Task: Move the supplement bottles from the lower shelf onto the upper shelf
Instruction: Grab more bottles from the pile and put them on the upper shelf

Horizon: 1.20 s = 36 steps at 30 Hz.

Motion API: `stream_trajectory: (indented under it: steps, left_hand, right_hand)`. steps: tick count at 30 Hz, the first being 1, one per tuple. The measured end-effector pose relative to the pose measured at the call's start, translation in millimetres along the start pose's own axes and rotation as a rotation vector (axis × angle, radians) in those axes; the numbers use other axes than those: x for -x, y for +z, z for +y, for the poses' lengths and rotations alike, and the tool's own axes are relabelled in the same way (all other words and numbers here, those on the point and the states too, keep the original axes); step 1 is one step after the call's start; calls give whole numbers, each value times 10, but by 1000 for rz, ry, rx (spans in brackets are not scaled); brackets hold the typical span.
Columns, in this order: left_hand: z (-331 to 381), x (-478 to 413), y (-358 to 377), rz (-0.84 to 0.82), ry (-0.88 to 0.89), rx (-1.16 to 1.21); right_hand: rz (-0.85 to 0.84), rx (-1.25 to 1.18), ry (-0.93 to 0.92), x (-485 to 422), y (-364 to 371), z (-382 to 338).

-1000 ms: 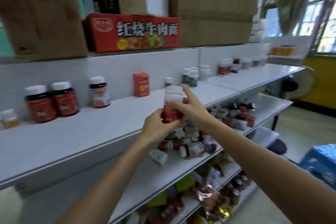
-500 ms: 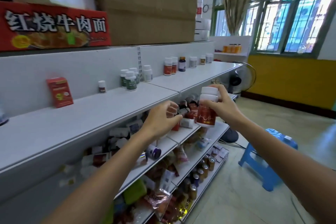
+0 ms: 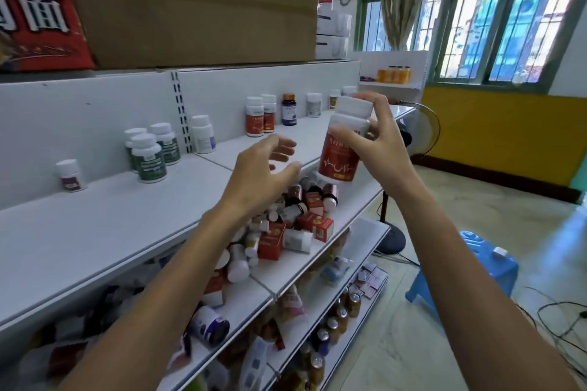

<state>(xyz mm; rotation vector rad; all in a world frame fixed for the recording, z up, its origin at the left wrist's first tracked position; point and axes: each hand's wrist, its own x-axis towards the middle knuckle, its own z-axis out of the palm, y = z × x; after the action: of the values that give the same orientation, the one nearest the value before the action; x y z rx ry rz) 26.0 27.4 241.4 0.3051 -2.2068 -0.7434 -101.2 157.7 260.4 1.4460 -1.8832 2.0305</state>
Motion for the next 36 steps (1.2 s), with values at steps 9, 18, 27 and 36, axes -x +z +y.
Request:
stream_trajectory:
  steps: [9, 18, 27, 36]
  left_hand:
    - [-600, -866, 380, 105, -76, -63]
    - [-990, -1470, 736, 236, -175, -227]
    - [-1144, -1820, 1307, 70, -507, -540]
    - [-1178, -1907, 1662, -33, -701, -811]
  right_hand:
    - [-72, -51, -21, -1015, -12, 773]
    - [-255, -137, -33, -2142, 319, 1787]
    - [-681, -86, -77, -2958, 835, 2460]
    - [-743, -76, -143, -3169, 991, 2646]
